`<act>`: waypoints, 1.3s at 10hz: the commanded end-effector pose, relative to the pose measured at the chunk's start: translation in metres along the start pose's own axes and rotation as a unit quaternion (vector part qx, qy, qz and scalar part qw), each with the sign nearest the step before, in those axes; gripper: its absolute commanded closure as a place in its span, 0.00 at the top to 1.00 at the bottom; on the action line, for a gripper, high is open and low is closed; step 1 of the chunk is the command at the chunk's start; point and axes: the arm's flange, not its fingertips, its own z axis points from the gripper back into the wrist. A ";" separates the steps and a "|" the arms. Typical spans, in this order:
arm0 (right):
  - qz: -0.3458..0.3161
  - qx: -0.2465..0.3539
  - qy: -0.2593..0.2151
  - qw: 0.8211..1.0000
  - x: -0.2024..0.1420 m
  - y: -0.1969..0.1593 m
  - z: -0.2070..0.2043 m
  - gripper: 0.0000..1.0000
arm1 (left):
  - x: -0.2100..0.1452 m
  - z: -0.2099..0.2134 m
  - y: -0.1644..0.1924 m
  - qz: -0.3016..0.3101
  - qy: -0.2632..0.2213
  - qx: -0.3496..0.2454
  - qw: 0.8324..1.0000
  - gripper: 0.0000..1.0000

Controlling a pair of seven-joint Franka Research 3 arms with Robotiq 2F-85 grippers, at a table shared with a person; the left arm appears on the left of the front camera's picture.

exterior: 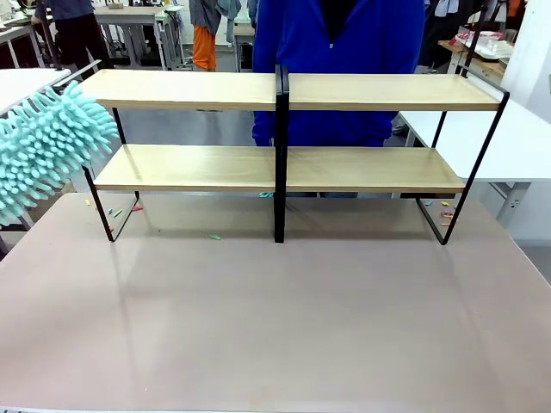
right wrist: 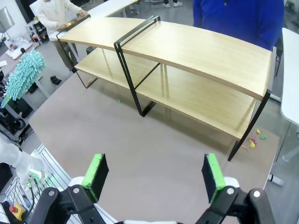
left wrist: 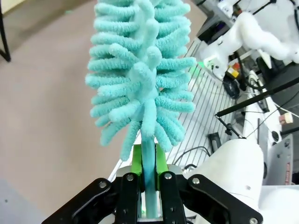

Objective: Clean the shelves.
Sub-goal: Clean another randomly selected level of the Shelf with the Duster.

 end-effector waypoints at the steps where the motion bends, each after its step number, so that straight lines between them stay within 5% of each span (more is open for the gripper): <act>1: -0.001 0.000 0.001 1.000 0.000 0.000 0.001 1.00 | 0.006 -0.008 -0.008 -0.010 0.006 0.012 1.000 0.13; 4: -0.001 0.000 0.001 1.000 0.000 0.000 0.001 1.00 | 0.006 -0.006 -0.006 0.004 0.016 0.013 1.000 0.13; 8: -0.001 0.000 0.001 1.000 0.000 0.000 0.001 1.00 | 0.079 -0.168 -0.001 0.029 0.227 -0.002 0.973 0.13; 11: -0.001 0.000 0.001 1.000 0.000 0.000 0.001 1.00 | 0.126 -0.263 0.012 0.063 0.221 0.098 0.968 0.13; 12: -0.001 0.000 0.001 1.000 0.000 0.000 0.001 1.00 | 0.137 -0.290 0.029 0.108 0.246 0.091 0.959 0.13; 13: -0.001 0.000 0.001 1.000 0.000 0.000 0.001 1.00 | 0.137 -0.232 0.005 0.044 0.233 0.068 0.969 0.13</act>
